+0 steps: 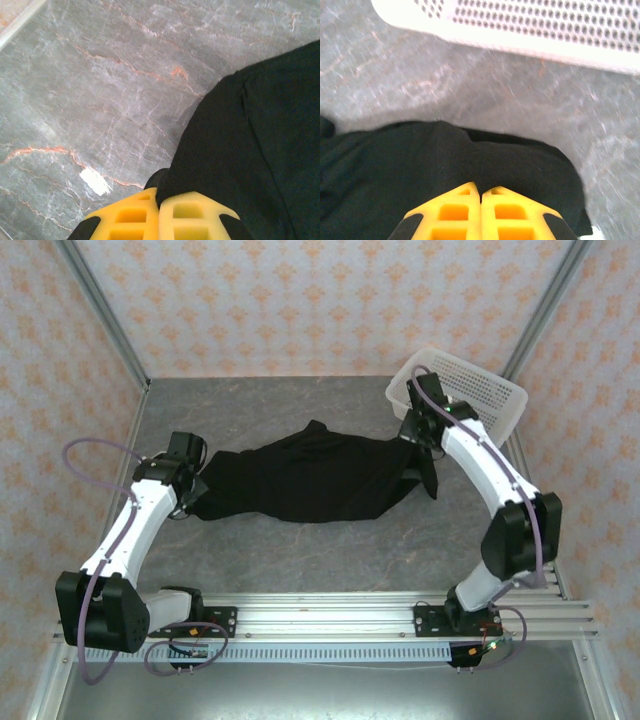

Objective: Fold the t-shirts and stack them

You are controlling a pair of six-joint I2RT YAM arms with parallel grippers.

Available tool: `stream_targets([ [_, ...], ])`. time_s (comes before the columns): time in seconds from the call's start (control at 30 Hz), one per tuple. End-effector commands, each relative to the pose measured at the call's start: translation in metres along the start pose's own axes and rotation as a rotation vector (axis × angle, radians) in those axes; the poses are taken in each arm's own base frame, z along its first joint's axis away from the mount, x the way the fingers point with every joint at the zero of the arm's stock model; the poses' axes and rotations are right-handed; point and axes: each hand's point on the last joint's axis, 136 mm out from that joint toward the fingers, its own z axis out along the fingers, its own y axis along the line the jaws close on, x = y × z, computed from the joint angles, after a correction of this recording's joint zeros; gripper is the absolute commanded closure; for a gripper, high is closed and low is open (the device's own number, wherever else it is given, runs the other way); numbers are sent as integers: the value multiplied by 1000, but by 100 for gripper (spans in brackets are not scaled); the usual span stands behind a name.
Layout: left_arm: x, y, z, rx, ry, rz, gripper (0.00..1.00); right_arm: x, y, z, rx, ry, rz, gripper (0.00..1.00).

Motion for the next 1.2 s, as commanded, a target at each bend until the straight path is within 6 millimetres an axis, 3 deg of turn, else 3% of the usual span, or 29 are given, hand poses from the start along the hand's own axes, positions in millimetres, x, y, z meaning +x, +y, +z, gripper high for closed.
stream_targets([
  [0.0,-26,12,-16,-55,-111,-37,100,-45,13,-5,21,-113,-12,100],
  [0.2,-54,15,-29,-88,-194,-72,100,-81,66,30,-81,-113,-11,100],
  [0.33,-68,17,-22,-137,-199,-99,100,-66,112,80,-185,69,-63,100],
  [0.4,-70,13,-15,-139,-170,-110,100,-47,117,103,-163,195,-86,75],
  [0.43,-71,11,-12,-139,-155,-110,100,-40,117,107,-133,224,-103,61],
  [0.5,-68,6,-7,-134,-128,-103,100,-35,113,99,-85,221,-133,46],
  [0.63,-59,4,1,-129,-94,-86,100,-30,88,68,-74,139,-74,33],
  [0.7,-56,6,3,-129,-87,-78,100,-17,62,58,-51,136,-14,32],
  [0.8,-52,5,4,-119,-77,-71,100,24,34,61,-37,189,28,34],
  [0.93,-50,3,4,-105,-66,-67,100,74,18,78,-56,282,48,38],
  [1.03,-49,2,4,-100,-60,-66,100,80,17,94,-76,288,66,39],
  [1.17,-49,-1,5,-91,-55,-64,100,69,17,120,-94,285,108,41],
])
